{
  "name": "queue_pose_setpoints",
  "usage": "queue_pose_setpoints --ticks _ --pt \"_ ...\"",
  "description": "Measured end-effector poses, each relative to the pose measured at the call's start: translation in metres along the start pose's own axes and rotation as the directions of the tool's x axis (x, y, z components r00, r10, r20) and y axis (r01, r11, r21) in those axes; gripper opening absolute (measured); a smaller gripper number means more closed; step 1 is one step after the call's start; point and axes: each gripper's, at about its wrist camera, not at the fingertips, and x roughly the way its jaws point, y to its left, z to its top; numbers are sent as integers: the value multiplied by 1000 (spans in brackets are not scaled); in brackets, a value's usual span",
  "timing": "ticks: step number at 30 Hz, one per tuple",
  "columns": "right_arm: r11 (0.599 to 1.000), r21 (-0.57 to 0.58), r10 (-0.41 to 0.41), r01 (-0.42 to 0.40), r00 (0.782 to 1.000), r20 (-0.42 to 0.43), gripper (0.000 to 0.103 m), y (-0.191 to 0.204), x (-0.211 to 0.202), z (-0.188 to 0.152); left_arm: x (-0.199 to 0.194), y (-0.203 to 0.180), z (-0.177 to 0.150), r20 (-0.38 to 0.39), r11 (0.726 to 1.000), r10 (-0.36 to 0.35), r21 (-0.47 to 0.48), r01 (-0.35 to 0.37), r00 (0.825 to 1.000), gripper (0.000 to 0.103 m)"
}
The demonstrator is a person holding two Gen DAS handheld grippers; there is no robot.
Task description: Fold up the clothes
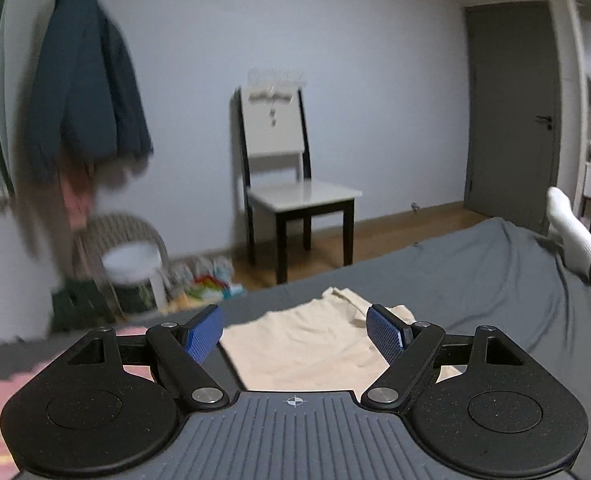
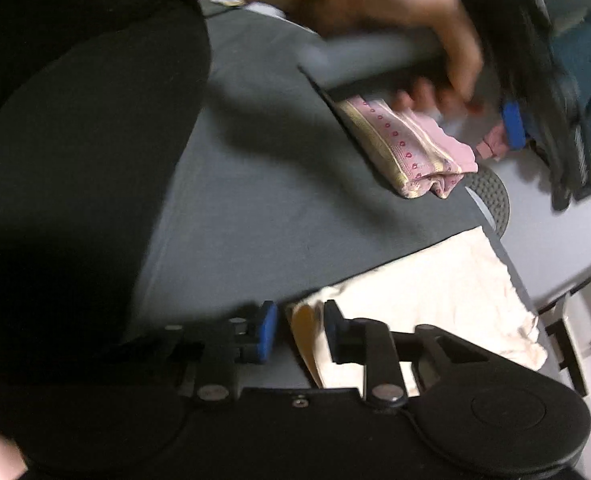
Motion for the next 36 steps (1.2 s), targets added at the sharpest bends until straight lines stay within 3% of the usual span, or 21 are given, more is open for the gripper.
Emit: queue_pose_setpoints --ticks 3,7,8,9,11,12,14,18,19,20,22,25,30,32,36 --pt "999 36 -2 2 1000 1 10 -1 4 1 -33 -10 2 14 996 25 86 -26 1000 80" --pt "996 83 -6 5 1000 3 12 -3 9 3 -63 -29 -3 -55 967 23 256 -9 998 80" --pt "996 93 -7 6 1000 5 16 -4 10 3 -70 -34 -6 -74 952 11 307 12 997 80" --pt "997 74 -12 10 1000 25 28 -5 -2 -1 -78 -39 -8 -94 932 -1 361 35 996 80" --pt "999 34 -21 19 998 66 48 -7 -25 -10 -97 -52 -18 -115 864 -23 497 78 993 80" --pt "1000 12 -27 26 996 84 51 -8 -36 -15 -106 -59 -23 -122 823 -30 560 94 992 79" --pt "988 -106 -107 111 993 43 51 -3 -38 -32 -119 -77 -32 -136 722 -26 683 112 990 80" --pt "919 -333 -230 209 973 -26 51 12 -29 -67 -133 -120 -51 -162 478 -1 866 143 987 80" --pt "895 -386 -256 224 966 -33 51 17 -26 -75 -133 -130 -53 -172 435 -1 887 156 985 80" --pt "895 -384 -257 227 966 -27 51 17 -24 -74 -133 -140 -55 -183 394 -2 903 169 983 80" --pt "894 -381 -259 235 966 -13 51 17 -21 -72 -128 -156 -58 -206 358 -5 914 194 979 79" --pt "894 -375 -263 246 965 6 49 16 -16 -69 -123 -169 -62 -251 354 -3 905 236 968 79" --pt "893 -365 -268 264 963 39 28 16 -7 -65 -120 -179 -68 -304 329 -14 898 292 952 79" --pt "893 -360 -270 270 961 51 28 16 -4 -63 -119 -183 -70 -325 317 -19 895 314 945 79" --pt "938 -243 -240 247 969 58 28 -1 -12 -64 -121 -188 -84 -361 259 -17 899 353 932 80"
